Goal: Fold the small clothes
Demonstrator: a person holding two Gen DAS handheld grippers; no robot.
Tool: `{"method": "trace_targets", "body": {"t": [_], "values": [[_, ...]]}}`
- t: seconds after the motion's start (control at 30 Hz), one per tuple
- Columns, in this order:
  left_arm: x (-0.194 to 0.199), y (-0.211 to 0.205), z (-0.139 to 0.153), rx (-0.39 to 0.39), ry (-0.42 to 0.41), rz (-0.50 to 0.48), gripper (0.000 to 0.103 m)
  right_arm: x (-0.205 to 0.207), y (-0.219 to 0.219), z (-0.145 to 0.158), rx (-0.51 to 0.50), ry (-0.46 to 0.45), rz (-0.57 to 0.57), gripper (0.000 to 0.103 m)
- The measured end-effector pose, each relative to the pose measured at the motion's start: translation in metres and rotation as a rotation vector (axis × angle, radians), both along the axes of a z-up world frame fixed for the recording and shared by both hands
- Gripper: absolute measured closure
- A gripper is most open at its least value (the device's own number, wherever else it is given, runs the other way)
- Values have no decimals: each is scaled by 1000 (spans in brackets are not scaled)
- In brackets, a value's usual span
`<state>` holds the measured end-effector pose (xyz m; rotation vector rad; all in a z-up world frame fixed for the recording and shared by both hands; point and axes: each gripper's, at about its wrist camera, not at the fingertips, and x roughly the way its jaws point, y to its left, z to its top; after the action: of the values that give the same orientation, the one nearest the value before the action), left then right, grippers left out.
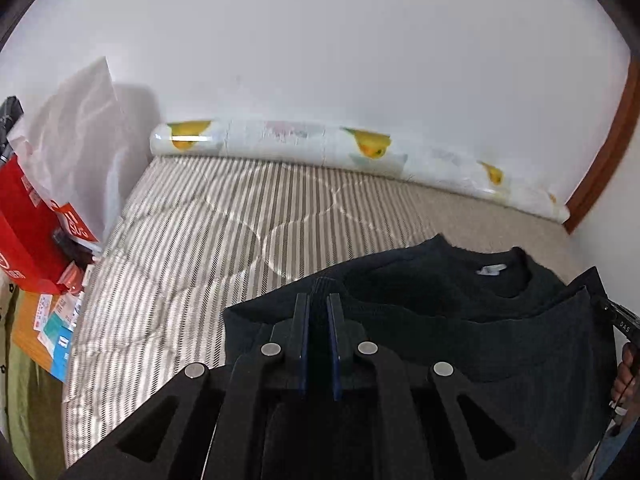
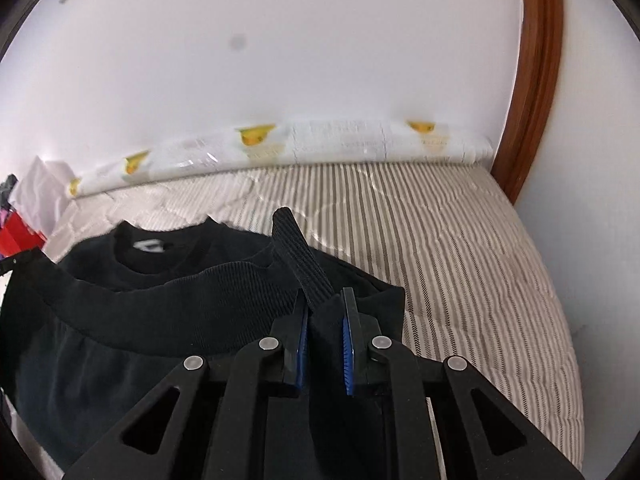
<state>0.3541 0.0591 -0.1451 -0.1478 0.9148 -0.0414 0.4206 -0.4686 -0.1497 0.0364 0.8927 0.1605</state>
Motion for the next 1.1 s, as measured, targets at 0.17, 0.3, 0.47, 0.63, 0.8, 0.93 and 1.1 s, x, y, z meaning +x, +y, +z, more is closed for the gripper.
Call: {"method": "trace_targets", "body": {"t": [0.17, 0.3, 0.47, 0.63, 0.8, 0.93, 1.1], "values": [[13, -5, -17, 34, 44, -13, 94, 13, -7, -30, 9, 60, -25, 89], [15, -5, -22, 86, 43, 7, 96, 15, -5, -37, -17, 73, -27, 88], [11, 1, -16, 27, 40, -9, 96, 7, 0, -24, -101, 84, -25, 78], [-3, 1, -2, 36, 25, -18, 93, -20, 18, 14, -105, 5, -26, 74], [-26, 9, 8, -9, 24, -19, 69, -44, 67, 30, -78, -16, 52, 63], [-52, 20, 12, -28, 26, -25, 65, -58, 113, 23, -27, -3, 98, 63], [-89, 40, 9, -70, 58, -41, 63, -66, 164, -1, -37, 15, 151, 63]]}}
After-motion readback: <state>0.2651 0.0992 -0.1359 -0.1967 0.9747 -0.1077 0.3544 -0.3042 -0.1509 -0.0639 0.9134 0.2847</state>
